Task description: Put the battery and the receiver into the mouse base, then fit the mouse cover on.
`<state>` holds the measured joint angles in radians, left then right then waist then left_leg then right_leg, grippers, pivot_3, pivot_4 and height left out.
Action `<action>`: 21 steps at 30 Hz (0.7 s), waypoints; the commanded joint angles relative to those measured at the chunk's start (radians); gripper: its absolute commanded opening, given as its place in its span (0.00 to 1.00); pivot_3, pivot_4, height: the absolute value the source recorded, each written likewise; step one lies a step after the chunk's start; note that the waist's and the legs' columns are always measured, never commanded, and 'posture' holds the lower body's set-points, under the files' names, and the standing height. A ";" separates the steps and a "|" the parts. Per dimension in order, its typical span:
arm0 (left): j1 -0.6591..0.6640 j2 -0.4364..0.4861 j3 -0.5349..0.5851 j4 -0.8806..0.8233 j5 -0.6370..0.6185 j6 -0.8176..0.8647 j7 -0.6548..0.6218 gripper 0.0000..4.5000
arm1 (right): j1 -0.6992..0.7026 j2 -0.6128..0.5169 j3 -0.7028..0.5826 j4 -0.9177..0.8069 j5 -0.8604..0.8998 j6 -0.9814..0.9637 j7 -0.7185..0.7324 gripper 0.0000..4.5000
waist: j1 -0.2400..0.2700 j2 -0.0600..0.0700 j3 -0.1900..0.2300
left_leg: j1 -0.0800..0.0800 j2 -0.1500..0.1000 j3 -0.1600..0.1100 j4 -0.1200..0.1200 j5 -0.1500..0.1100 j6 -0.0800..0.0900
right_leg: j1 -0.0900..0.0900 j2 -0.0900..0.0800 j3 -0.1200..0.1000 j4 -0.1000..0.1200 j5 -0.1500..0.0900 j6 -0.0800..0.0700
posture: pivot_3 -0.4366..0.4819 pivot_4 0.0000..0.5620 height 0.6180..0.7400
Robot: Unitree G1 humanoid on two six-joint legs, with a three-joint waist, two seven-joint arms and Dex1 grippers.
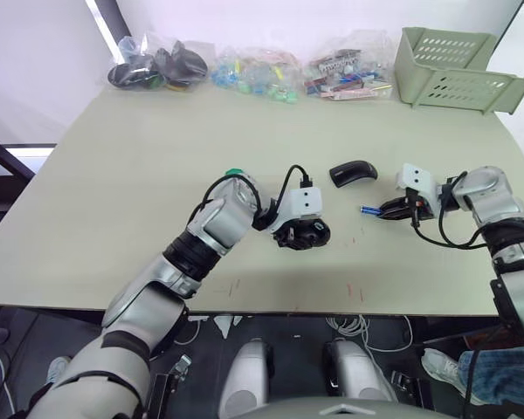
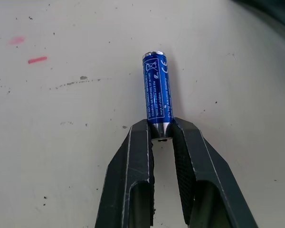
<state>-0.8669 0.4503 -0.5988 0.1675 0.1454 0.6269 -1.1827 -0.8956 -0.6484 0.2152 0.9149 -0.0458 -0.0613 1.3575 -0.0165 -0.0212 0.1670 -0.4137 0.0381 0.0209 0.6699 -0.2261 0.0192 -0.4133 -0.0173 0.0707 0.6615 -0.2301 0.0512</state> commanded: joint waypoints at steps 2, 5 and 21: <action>0.032 -0.016 -0.041 0.025 0.031 0.011 0.016 0.67 | 0.062 -0.024 -0.109 -0.283 0.114 0.201 -0.034 0.03 | 0.002 0.001 0.000 | 0.000 0.000 0.000 0.000 0.000 0.000 | 0.000 0.000 0.000 0.000 0.000 0.000 | 0.48 0.27 1.00; 0.035 -0.020 -0.040 0.023 0.034 0.011 0.015 0.67 | 0.141 -0.072 -0.113 -0.593 0.104 0.488 -0.099 0.03 | 0.005 0.003 -0.001 | -0.001 0.000 -0.001 0.000 0.000 0.000 | 0.000 0.000 0.000 0.000 0.000 0.000 | 0.48 0.27 1.00; 0.031 -0.025 -0.034 0.042 0.038 -0.002 0.010 0.67 | 0.230 -0.165 -0.281 -1.370 0.540 1.676 -0.364 0.03 | 0.006 0.005 -0.001 | -0.001 0.000 -0.001 0.000 0.000 0.000 | -0.001 -0.001 -0.001 -0.001 -0.002 -0.001 | 0.48 0.27 1.00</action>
<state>-0.8612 0.4346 -0.5893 0.1755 0.1580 0.6211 -1.1794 -0.6488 -0.8079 -0.0295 -0.4221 0.4354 1.5906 1.0300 -0.0108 -0.0159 0.1661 -0.4146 0.0379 0.0192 0.6699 -0.2262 0.0192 -0.4139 -0.0188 0.0695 0.6605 -0.2325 0.0503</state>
